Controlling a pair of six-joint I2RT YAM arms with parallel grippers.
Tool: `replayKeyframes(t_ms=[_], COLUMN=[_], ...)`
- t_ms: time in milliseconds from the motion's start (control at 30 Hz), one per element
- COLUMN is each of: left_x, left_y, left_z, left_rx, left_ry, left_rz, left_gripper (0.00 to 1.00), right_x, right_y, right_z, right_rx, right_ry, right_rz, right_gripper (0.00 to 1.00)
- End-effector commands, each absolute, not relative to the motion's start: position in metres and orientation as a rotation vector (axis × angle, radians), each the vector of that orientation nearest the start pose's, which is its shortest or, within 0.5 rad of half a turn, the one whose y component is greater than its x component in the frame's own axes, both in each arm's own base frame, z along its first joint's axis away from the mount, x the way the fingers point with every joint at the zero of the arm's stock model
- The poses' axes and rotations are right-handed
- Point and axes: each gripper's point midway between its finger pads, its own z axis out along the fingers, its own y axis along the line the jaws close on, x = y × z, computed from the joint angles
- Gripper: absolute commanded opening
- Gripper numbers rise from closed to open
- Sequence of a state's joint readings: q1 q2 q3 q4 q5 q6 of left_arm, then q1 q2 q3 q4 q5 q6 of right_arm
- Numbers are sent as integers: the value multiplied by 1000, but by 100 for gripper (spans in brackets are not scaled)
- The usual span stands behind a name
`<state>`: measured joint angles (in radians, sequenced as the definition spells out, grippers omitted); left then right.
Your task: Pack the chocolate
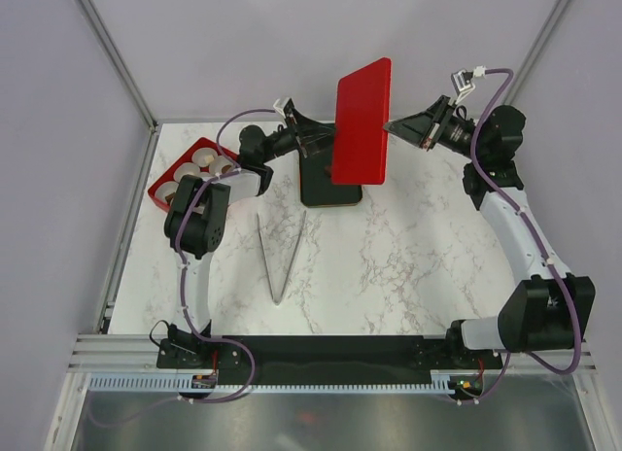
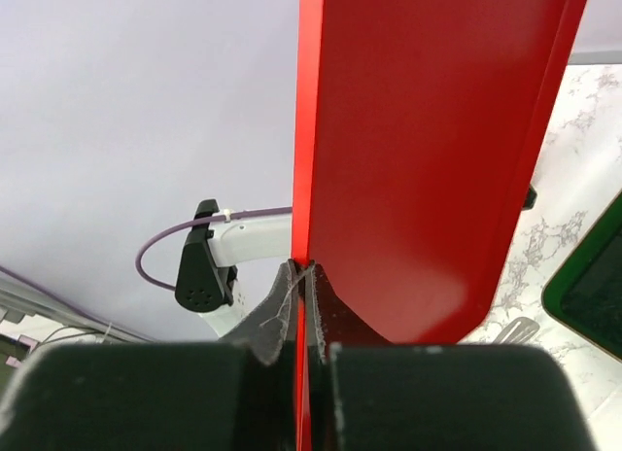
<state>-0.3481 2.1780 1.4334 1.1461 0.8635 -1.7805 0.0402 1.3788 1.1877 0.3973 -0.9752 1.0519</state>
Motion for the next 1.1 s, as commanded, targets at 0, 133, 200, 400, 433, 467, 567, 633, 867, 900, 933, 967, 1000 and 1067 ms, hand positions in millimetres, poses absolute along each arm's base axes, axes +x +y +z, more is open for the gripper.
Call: replayKeyframes(t_ms=[0,133,200,400,433,467,567,633,867,900,933,967,1000,1067], left_x=[356,356,357,359,360,363,368,372,383,384,386,386,387,387], left_y=[-326,-326,-326,-328,-328,-329,-330,-333,-344,-345,-347,-348,-349,-351], left_z=[390,386,385,388,389,388,388,382,364,362,357,355,353,351], left_rx=[443,431,429,442,441,442,445,434,416,412,403,403,402,410], left_ry=[1216,1231,1234,1218,1212,1210,1201,1208,1221,1224,1232,1236,1237,1239], left_rz=[-2252,-2258,-2259,-2257,-2257,-2260,-2264,-2267,-2278,-2280,-2281,-2282,-2280,-2277], left_gripper=[54,58,64,72,73,75,76,77,80,81,81,82,82,83], right_x=[370,358,354,356,354,352,354,354,352,354,355,356,357,358], right_y=[180,182,183,182,181,182,182,182,182,182,181,181,181,181], right_z=[350,394,418,451,457,462,465,469,490,490,492,494,495,495], right_rx=[-45,-77,-98,-89,-109,-112,-117,-123,-144,-139,-137,-133,-131,-125], right_ry=[1764,1590,1515,1413,1384,1376,1369,1364,1322,1321,1319,1311,1309,1307], right_rz=[1487,1585,1612,1709,1718,1739,1752,1754,1765,1764,1763,1763,1762,1766], right_gripper=[0,0,0,0,0,0,0,0,0,0,0,0,0,0])
